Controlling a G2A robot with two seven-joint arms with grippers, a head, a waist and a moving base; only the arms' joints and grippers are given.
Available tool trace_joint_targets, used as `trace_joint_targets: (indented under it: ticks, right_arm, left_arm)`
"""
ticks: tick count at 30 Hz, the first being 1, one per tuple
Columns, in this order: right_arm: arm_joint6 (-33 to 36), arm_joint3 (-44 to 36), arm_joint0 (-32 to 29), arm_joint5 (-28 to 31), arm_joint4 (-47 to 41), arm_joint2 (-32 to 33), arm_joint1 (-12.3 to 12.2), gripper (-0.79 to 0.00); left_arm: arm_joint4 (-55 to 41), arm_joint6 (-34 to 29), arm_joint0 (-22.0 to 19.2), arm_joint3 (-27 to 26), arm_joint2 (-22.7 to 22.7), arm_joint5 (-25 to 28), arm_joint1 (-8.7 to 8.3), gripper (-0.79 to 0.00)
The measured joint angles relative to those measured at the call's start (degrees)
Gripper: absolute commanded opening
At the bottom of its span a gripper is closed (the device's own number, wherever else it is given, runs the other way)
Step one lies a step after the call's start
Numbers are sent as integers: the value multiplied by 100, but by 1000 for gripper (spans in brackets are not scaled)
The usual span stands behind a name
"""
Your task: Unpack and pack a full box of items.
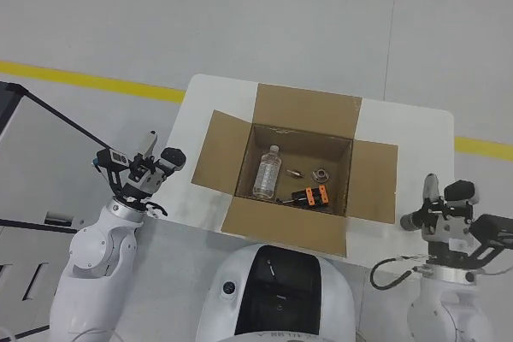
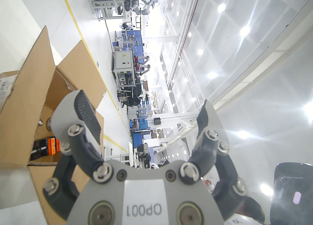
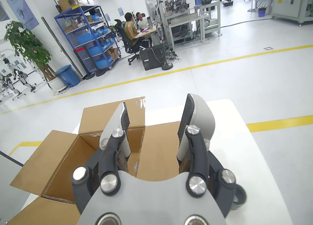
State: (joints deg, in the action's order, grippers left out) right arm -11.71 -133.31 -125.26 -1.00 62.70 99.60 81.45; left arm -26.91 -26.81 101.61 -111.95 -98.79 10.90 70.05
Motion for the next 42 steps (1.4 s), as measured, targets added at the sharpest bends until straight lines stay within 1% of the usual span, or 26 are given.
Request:
trace_joint_targets:
  ticks: [1, 3, 4, 6, 7, 8, 9, 10, 12, 24, 26, 28, 32, 35, 36, 37, 38, 40, 42]
  right_arm:
    - [-149, 90, -126, 344, -146, 383, -24, -406]
    - [-325, 354, -205, 958, -264, 890, -64, -449]
    - [-387, 582, -176, 1268, -313, 1156, -86, -449]
    - [-344, 969, -33, 1549, -312, 1396, -114, -416]
    - [-265, 1241, 72, 1633, -328, 1440, -125, -302]
    - [-185, 1436, 136, 1659, -369, 1432, -129, -12]
    - [-99, 1617, 187, 1634, -416, 1408, -130, 0]
    - [24, 1819, 232, 1545, -501, 1341, -123, 0]
    - [90, 1914, 245, 1485, -564, 1301, -118, 0]
    - [-16, 1837, 282, 1532, -465, 1386, -131, 0]
    - [-197, 1876, 364, 1650, -289, 1697, -163, 0]
    - [-137, 2044, 457, 1762, -243, 2024, -202, 0]
    - [496, 2630, 680, 1971, 144, 2372, -296, 0]
    - [786, 3053, 881, 2386, 171, 2538, -367, 0]
    - [799, 3135, 912, 2552, 172, 2565, -388, 0]
    - [756, 3232, 919, 2784, 304, 2568, -410, 0]
    - [698, 3316, 922, 2896, 479, 2548, -421, 0]
    - [657, 3525, 956, 2946, 834, 2370, -427, 0]
    - [749, 3678, 1037, 2921, 903, 2221, -428, 0]
  left_arm:
    - [0, 0, 0, 0, 0, 0, 0, 0]
    - [0, 0, 0, 0, 0, 0, 0, 0]
    - [0, 0, 0, 0, 0, 0, 0, 0]
    - [0, 0, 0, 0, 0, 0, 0, 0]
    - [0, 0, 0, 0, 0, 0, 0, 0]
    - [0, 0, 0, 0, 0, 0, 0, 0]
    - [0, 0, 0, 0, 0, 0, 0, 0]
    - [0, 0, 0, 0, 0, 0, 0, 0]
    - [0, 0, 0, 0, 0, 0, 0, 0]
    - [0, 0, 0, 0, 0, 0, 0, 0]
    - [0, 0, 0, 0, 0, 0, 0, 0]
    - [0, 0, 0, 0, 0, 0, 0, 0]
    - [0, 0, 0, 0, 0, 0, 0, 0]
    - [0, 0, 0, 0, 0, 0, 0, 0]
    - [0, 0, 0, 0, 0, 0, 0, 0]
    - [0, 0, 0, 0, 0, 0, 0, 0]
    - [0, 0, 0, 0, 0, 0, 0, 0]
    - [0, 0, 0, 0, 0, 0, 0, 0]
    - [0, 0, 0, 0, 0, 0, 0, 0]
